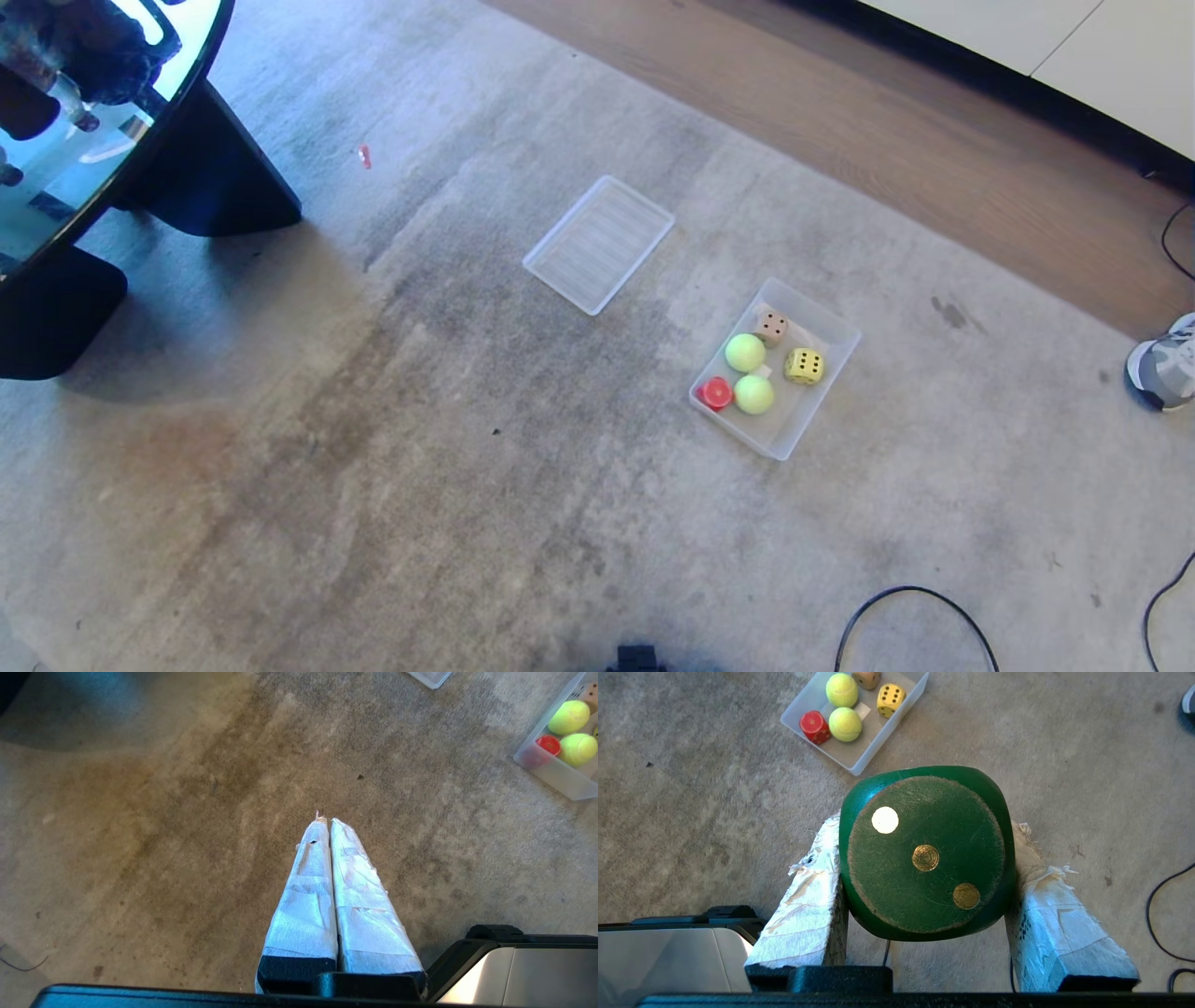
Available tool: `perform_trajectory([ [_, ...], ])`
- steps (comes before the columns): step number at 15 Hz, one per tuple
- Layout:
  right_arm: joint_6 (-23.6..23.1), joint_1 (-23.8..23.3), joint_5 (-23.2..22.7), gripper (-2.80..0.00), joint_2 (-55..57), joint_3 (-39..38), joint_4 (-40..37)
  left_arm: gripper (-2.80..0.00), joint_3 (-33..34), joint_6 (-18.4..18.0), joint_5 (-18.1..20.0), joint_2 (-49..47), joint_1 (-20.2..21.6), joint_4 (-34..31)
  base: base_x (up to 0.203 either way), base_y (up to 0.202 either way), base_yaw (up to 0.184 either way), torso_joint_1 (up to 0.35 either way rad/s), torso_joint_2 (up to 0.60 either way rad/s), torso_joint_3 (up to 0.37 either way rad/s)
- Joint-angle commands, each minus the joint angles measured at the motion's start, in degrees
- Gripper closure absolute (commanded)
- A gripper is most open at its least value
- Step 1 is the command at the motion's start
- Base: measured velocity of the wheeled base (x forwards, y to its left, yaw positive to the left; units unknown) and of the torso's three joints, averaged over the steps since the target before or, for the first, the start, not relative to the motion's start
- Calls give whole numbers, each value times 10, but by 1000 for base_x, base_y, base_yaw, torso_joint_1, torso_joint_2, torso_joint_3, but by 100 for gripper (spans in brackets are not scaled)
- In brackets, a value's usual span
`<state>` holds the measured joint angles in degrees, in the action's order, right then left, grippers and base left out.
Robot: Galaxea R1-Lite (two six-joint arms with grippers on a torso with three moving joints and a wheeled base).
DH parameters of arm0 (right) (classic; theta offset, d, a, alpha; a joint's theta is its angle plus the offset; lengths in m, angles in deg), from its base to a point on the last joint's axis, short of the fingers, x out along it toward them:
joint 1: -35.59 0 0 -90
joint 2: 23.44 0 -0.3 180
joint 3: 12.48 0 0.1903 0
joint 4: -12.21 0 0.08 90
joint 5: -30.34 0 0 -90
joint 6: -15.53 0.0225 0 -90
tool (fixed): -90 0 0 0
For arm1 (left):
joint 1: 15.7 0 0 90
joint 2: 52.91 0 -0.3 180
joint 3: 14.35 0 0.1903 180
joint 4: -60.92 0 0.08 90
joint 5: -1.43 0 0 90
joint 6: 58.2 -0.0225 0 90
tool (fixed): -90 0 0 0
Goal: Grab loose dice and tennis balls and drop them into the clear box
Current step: Put the toys in the box
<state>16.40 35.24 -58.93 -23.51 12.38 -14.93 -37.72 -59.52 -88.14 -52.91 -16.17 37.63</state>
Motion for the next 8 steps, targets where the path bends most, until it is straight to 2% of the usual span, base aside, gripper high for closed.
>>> perform_trajectory([
  [1, 0, 0, 0, 0, 1, 0, 0, 0, 0, 0, 0, 0, 0, 0, 0, 0, 0, 2, 1, -191],
  [8, 0, 0, 0, 0, 0, 0, 0, 0, 0, 0, 0, 0, 0, 0, 0, 0, 0, 3, 4, -198],
])
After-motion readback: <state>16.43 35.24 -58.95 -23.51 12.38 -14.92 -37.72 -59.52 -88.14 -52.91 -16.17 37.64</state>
